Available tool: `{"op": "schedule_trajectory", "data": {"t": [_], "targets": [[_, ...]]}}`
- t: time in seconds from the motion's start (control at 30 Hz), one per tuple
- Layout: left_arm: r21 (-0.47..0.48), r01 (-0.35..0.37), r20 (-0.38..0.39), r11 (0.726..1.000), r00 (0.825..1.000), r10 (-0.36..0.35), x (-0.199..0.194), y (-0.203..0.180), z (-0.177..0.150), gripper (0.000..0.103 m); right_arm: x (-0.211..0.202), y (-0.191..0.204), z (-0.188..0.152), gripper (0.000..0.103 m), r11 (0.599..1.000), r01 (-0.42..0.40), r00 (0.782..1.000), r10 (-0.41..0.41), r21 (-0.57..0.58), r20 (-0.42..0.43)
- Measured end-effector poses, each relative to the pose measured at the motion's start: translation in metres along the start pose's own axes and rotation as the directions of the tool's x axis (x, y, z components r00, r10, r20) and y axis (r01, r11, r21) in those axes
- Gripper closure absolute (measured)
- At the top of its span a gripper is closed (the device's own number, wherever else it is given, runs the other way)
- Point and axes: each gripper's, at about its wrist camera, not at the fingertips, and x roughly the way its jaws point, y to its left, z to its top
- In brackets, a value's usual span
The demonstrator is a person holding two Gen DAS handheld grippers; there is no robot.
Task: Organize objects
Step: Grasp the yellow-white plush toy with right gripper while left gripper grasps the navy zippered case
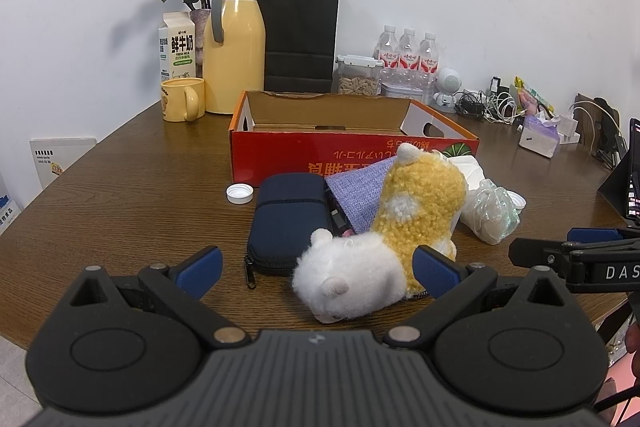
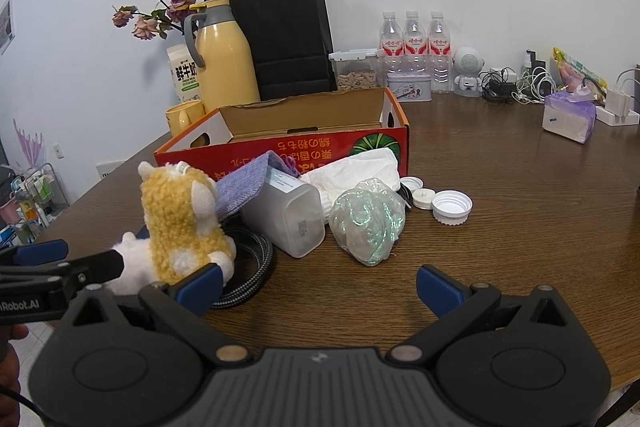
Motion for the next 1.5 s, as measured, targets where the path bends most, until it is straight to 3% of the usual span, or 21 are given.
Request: {"op": "schedule_trajectory", "data": {"t": [0.23, 0.7, 0.77, 0.9, 1.03, 1.2, 1.27, 1.5], "targets": [[-0.012, -0.002, 0.008, 1.0, 1.0, 0.002, -0.007, 0.007, 0.004, 0.0, 0.001, 0.002, -0.001, 0.0, 1.0, -0.016, 1.0, 0.016, -0.005, -0.001], [-0.084, -0.039, 0.049, 0.996, 0.998, 0.043, -0.013, 0.04, 0.006, 0.0, 0.026, 0.044, 0.015, 0.003, 0.983, -0.162, 0.986, 0.164, -0.085, 0.021], [-0.097, -0.044, 0.048, 0.994, 0.998, 0.049, -0.012, 0.047, 0.006, 0.0, 0.036, 0.051, 0.018, 0.011, 0.98, -0.178, 0.984, 0.18, -0.084, 0.015], [-0.117, -0.051, 0.043, 0.992, 0.997, 0.056, -0.01, 0.059, 0.004, 0.0, 0.054, 0.061, 0.02, 0.012, 0.977, -0.2, 0.98, 0.2, -0.078, -0.015], [-0.131, -0.054, 0.035, 0.99, 0.998, 0.059, -0.006, 0.067, 0.002, 0.0, 0.064, 0.066, 0.019, 0.02, 0.974, -0.219, 0.976, 0.218, -0.063, -0.022], [-0.142, -0.054, 0.027, 0.988, 0.998, 0.059, -0.003, 0.071, -0.001, 0.0, 0.069, 0.064, 0.019, 0.037, 0.964, -0.262, 0.965, 0.261, -0.043, -0.029], [-0.142, -0.054, 0.027, 0.988, 0.998, 0.059, -0.003, 0.071, -0.001, 0.0, 0.068, 0.063, 0.019, 0.048, 0.959, -0.282, 0.959, 0.281, -0.036, -0.029], [-0.139, -0.06, 0.035, 0.988, 0.997, 0.065, -0.006, 0.07, 0.0, 0.0, 0.064, 0.058, 0.018, 0.057, 0.952, -0.304, 0.953, 0.304, -0.018, -0.008]]}}
